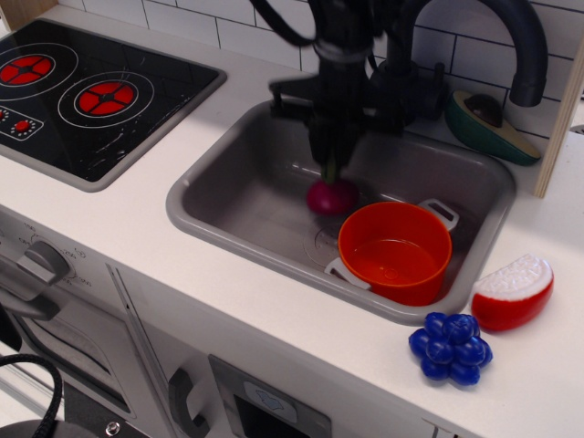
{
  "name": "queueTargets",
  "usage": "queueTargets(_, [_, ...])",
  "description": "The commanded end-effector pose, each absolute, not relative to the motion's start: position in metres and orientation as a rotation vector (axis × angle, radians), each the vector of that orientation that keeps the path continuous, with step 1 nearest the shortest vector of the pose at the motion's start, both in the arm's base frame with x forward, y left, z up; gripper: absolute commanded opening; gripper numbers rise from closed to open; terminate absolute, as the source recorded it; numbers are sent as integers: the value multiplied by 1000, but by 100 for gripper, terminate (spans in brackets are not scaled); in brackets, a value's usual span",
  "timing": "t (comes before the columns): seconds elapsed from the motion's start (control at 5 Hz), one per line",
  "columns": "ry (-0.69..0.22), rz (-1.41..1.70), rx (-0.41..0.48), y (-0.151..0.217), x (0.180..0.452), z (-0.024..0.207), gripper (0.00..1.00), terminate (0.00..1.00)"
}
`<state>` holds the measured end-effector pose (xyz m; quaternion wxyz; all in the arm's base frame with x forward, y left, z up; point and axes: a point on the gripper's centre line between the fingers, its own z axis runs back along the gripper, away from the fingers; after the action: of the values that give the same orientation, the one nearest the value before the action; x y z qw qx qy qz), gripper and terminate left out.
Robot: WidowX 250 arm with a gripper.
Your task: Put beet in pot sink
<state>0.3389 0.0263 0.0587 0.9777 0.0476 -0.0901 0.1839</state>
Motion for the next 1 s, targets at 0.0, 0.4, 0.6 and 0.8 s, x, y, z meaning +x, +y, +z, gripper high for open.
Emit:
queueTargets(0.0, [-238,339,-26,14,332,124,0,0])
queueTargets(0.4, [-173,197,-116,-35,313,121,0,0])
queueTargets(0.6, [-151,174,-109,-50,308,105,0,0])
queueTargets(0.8, [-140,149,-71,-56,304,89,0,0])
